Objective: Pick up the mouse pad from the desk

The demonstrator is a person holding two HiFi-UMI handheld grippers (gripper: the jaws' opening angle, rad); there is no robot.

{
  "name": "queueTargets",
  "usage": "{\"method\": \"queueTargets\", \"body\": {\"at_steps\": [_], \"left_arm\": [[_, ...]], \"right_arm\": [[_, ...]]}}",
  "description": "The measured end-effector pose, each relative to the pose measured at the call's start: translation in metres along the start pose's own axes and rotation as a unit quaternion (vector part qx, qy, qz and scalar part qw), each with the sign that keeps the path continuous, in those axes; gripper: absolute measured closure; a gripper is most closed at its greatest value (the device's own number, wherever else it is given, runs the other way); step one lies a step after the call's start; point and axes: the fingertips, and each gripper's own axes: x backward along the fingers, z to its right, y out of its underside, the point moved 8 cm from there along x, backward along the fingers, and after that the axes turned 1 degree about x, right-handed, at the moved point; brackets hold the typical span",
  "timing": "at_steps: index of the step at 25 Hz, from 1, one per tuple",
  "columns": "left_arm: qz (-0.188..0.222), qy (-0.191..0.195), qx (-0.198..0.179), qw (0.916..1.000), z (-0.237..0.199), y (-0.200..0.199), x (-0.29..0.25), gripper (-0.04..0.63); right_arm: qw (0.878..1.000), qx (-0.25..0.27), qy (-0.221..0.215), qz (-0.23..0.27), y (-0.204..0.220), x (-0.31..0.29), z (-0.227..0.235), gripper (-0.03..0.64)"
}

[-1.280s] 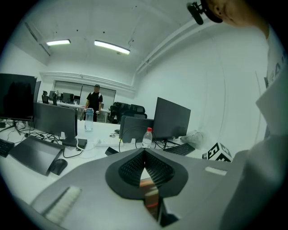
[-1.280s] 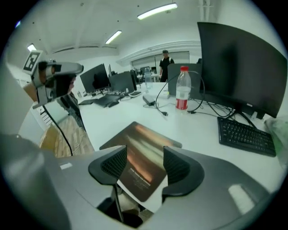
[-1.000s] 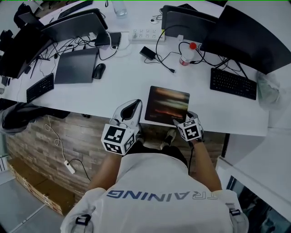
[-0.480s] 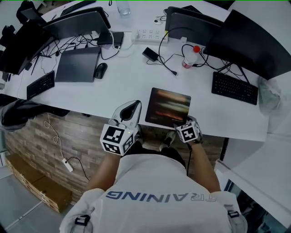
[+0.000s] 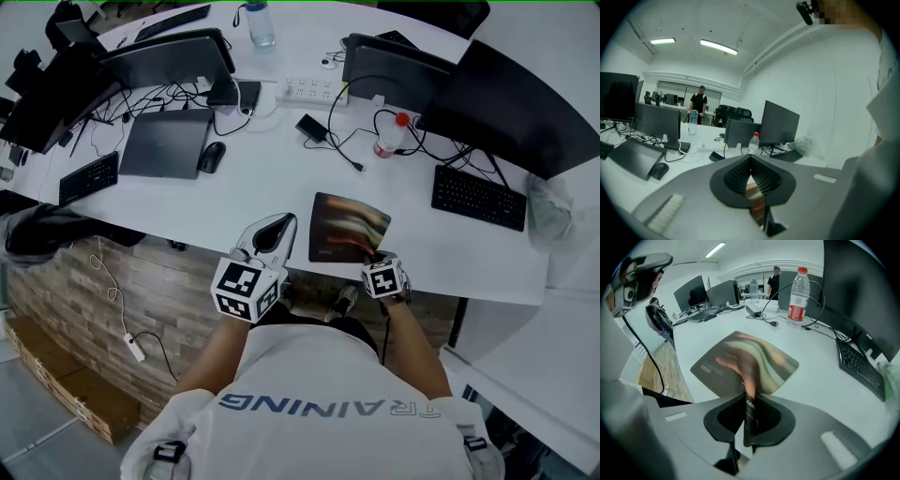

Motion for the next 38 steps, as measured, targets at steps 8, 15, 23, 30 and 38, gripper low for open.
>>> {"method": "queueTargets", "body": {"at_steps": [8, 15, 23, 30, 38], "left_arm": [[0.022, 0.005, -0.008, 0.9997, 0.002, -0.014, 0.000, 0.595], [0.046, 0.006, -0.014, 0.9988, -0.001, -0.032, 0.000, 0.595], [0.071, 0.019, -0.026, 0.9970, -0.001, -0.053, -0.002, 0.595], [0.076, 0.034, -0.034, 0.9960, 0.002, -0.059, -0.003, 0.595], [0.085, 0.042, -0.044, 0.9945, 0.001, -0.072, -0.005, 0.595]], "right_arm": [[0.996, -0.045, -0.007, 0.082, -0.023, 0.036, 0.005, 0.572], [0.981, -0.061, 0.008, 0.183, -0.055, 0.081, 0.016, 0.572], [0.950, -0.100, 0.008, 0.296, -0.104, 0.154, 0.038, 0.572], [0.904, -0.103, 0.045, 0.413, -0.142, 0.234, 0.048, 0.572], [0.872, -0.082, 0.073, 0.477, -0.150, 0.277, 0.044, 0.574]]}}
